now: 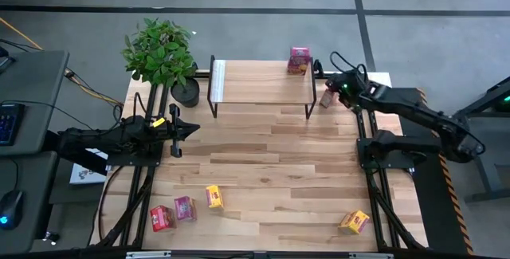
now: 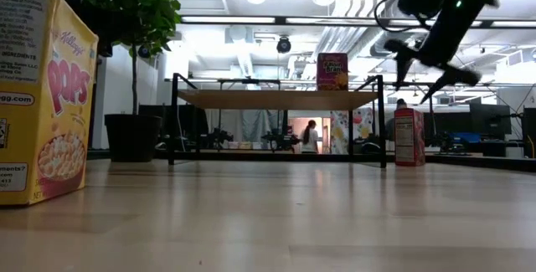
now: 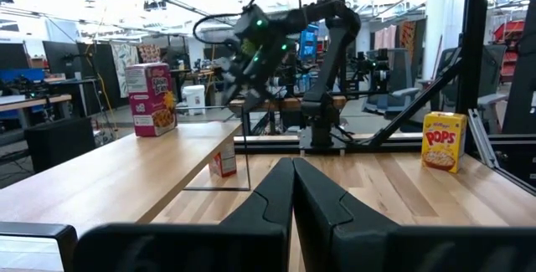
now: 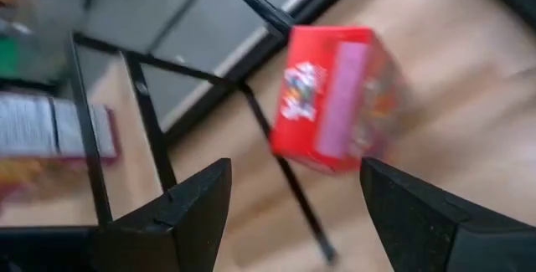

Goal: Stack cereal on shelf
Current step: Put the top red cereal box on the shelf

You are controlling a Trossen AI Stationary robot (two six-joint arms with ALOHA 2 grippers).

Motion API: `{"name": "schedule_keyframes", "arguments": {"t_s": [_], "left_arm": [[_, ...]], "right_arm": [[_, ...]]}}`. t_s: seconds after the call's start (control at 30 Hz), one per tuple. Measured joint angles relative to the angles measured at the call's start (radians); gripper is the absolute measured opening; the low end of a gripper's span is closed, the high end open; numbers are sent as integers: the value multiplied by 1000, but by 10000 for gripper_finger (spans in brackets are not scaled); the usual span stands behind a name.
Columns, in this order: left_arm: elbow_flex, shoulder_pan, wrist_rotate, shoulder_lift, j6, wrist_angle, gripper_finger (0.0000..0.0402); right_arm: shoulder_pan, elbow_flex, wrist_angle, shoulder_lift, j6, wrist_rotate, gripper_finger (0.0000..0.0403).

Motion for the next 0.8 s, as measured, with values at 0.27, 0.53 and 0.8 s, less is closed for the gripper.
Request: {"name": "schedule_keyframes", "arguments": {"t_s": [0.27,0.53,0.8], "left_arm": [[0,0,0,0,0,0,0],[0,0,0,0,0,0,0],[0,0,0,0,0,0,0]], "right_arm": [[-72,33,23,120,-32,-32,256],[-84,192,-92,208,-123,27,256],[-94,319,-281,252,-176,133,256]]}}
